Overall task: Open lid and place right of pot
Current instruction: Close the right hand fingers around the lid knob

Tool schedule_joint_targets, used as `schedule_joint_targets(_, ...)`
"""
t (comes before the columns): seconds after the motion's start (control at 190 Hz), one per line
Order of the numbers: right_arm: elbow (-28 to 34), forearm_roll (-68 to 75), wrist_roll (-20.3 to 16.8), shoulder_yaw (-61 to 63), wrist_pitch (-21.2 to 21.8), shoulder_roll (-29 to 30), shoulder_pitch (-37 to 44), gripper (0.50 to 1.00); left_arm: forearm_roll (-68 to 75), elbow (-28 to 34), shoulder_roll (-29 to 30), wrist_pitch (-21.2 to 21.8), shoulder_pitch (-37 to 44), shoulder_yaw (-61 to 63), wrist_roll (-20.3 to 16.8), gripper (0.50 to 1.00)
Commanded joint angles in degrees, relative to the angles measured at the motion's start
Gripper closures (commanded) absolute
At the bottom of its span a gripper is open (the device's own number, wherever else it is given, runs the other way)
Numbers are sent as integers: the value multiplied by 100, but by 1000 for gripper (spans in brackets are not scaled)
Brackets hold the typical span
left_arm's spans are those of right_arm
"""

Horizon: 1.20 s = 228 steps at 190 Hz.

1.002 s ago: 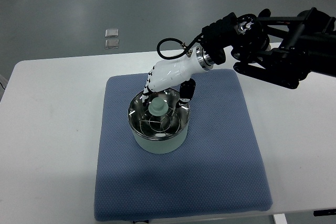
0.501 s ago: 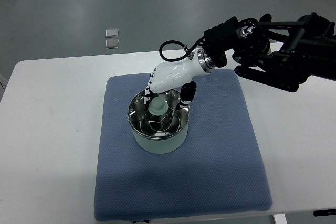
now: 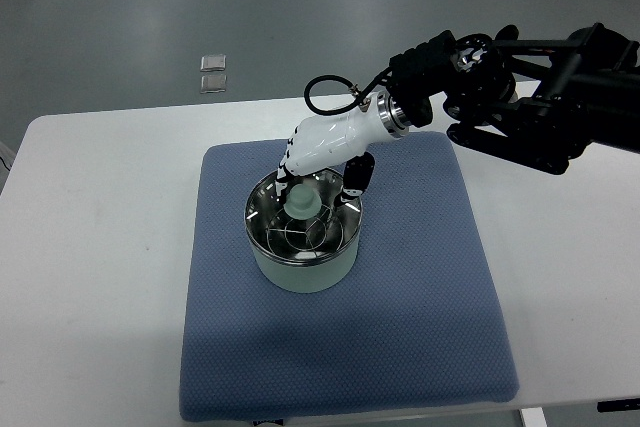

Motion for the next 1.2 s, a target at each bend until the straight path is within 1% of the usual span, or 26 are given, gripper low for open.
schedule_joint_targets(0.0, -8, 1, 1, 0, -37, -6, 2, 765, 0, 0, 0, 1, 0, 0, 7, 500)
schedule_joint_targets(0.274, -8, 1, 1, 26, -46, -6, -7, 765, 0, 0, 0, 1, 0, 0, 7, 500)
schedule_joint_targets(0.332, 1, 1, 1, 26, -46, -6, -7, 777, 0, 0, 0, 1, 0, 0, -2, 500)
schedule_joint_targets(0.385, 1, 1, 1, 26, -46, -6, -7, 777, 0, 0, 0, 1, 0, 0, -2, 500)
schedule_joint_targets(0.39, 1, 1, 1, 26, -37, 3, 2, 803, 0, 0, 0, 1, 0, 0, -2, 500)
schedule_joint_targets(0.395, 1, 1, 1, 26, -37, 3, 2, 809, 0, 0, 0, 1, 0, 0, 7, 500)
schedule_joint_targets(0.49, 9, 1, 1, 26, -37, 3, 2, 818, 0, 0, 0, 1, 0, 0, 7, 500)
schedule_joint_targets(0.495, 9, 1, 1, 26, -37, 3, 2, 834, 0, 0, 0, 1, 0, 0, -2, 500)
schedule_joint_targets(0.517, 9, 1, 1, 26, -37, 12, -7, 836, 0, 0, 0, 1, 0, 0, -2, 500)
schedule_joint_targets(0.891, 53, 10, 1, 26, -29, 21, 11, 836, 0, 0, 0, 1, 0, 0, -2, 500)
schedule_joint_targets(0.922, 71, 10, 1, 26, -29, 21, 19, 830, 0, 0, 0, 1, 0, 0, 7, 500)
schedule_joint_targets(0.954, 80, 19, 1, 26, -20, 21, 28, 814, 0, 0, 0, 1, 0, 0, -2, 500)
schedule_joint_targets(0.959, 80, 27, 1, 26, -11, 21, 28, 803, 0, 0, 0, 1, 0, 0, -2, 500)
schedule_joint_targets(1.007, 97, 106, 1, 26, 7, 12, 46, 781, 0, 0, 0, 1, 0, 0, -2, 500)
schedule_joint_targets(1.197, 141, 212, 1, 26, 24, 3, 37, 781, 0, 0, 0, 1, 0, 0, -2, 500)
